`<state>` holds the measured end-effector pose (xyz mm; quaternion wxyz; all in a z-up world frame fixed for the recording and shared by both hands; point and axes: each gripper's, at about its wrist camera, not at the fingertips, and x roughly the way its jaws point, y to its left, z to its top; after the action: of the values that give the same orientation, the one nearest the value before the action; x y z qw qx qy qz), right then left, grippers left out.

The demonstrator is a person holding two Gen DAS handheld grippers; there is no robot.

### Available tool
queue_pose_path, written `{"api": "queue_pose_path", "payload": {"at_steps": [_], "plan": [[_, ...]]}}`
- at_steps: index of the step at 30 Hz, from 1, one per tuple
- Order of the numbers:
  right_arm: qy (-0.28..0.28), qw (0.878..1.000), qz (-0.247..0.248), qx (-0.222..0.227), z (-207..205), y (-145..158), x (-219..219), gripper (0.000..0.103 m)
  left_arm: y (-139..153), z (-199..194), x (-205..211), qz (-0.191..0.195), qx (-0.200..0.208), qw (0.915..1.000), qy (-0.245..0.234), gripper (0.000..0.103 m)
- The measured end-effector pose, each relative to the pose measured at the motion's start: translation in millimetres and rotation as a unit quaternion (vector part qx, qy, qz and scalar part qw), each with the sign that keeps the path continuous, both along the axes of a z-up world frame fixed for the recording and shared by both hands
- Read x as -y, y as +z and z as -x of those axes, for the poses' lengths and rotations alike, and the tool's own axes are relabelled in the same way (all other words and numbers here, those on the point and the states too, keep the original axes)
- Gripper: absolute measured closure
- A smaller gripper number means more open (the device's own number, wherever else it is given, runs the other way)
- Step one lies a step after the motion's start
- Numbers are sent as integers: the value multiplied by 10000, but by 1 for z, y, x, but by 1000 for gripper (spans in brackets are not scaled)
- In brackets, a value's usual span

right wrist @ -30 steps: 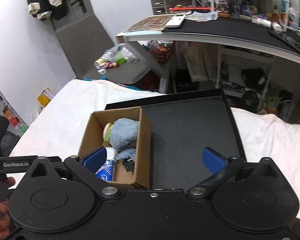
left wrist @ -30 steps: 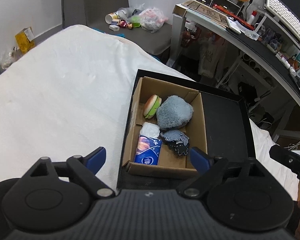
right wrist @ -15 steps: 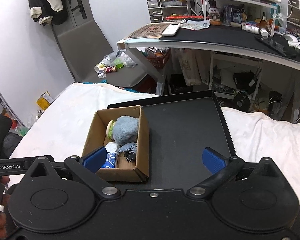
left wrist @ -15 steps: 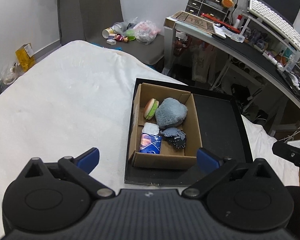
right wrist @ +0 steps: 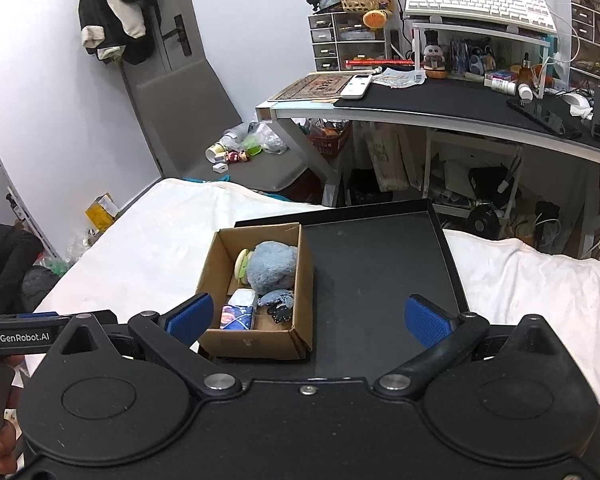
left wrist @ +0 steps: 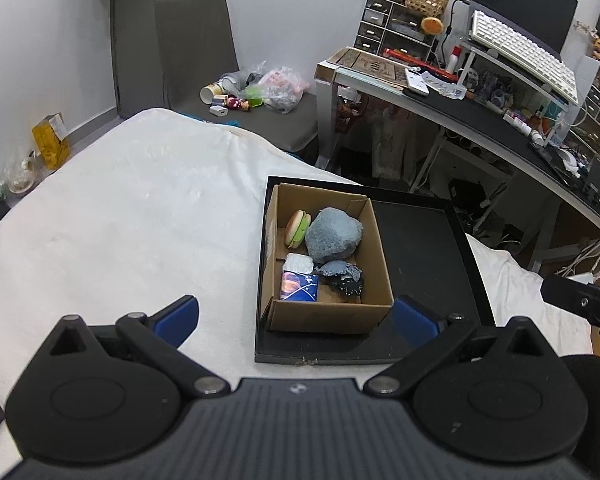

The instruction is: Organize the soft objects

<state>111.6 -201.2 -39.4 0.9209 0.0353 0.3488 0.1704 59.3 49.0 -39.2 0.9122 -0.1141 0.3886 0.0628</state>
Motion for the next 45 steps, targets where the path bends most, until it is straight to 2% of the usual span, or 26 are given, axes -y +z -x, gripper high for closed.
{"api": "queue_pose_path", "payload": {"at_steps": [18,45], "plan": [[126,9998,65,142,43,13,5,0,15,48,15,-215,280,9993,-92,0],[93,9990,-2,429,75,28,16,0,33,81,29,-411,559,9974,-174,0]]}}
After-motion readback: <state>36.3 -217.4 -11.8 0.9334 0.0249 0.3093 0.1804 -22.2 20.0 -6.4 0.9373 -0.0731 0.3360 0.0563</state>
